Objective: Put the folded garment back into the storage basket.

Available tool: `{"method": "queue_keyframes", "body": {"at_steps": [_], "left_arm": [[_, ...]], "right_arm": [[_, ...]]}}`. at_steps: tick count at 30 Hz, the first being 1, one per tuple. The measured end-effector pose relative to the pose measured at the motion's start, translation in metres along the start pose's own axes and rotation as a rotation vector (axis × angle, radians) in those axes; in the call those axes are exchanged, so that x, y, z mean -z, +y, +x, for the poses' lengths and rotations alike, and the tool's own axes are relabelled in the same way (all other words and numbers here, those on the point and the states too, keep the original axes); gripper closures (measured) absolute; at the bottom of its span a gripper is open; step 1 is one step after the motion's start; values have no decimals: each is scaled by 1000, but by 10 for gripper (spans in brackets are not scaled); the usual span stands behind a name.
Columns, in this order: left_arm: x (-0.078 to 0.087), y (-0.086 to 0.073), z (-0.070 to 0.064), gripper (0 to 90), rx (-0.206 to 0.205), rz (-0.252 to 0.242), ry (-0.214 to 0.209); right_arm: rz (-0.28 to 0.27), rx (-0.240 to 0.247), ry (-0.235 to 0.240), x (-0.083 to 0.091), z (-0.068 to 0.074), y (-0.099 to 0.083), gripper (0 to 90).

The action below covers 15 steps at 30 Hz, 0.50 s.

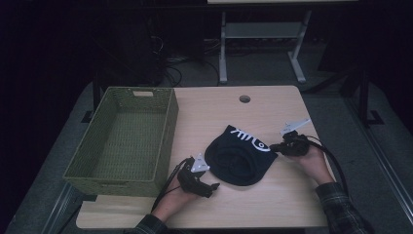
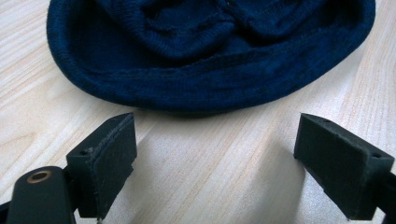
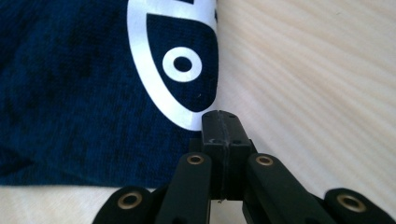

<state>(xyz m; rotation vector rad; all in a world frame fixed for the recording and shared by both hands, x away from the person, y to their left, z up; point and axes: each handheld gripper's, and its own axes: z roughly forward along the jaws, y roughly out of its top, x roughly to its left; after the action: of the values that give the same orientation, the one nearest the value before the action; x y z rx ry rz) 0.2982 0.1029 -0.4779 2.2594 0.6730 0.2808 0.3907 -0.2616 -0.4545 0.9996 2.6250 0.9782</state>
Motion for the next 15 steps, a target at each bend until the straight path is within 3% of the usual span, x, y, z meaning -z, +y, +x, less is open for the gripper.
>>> {"method": "queue_keyframes", "body": {"at_steps": [10,15], "left_arm": [[0,0,0,122,-4,5,-1],[0,0,0,122,-5,6,-1]], "right_arm": [[-5,11,32,7,18,-12,900],[-5,23,26,11,27,-15,900]]}}
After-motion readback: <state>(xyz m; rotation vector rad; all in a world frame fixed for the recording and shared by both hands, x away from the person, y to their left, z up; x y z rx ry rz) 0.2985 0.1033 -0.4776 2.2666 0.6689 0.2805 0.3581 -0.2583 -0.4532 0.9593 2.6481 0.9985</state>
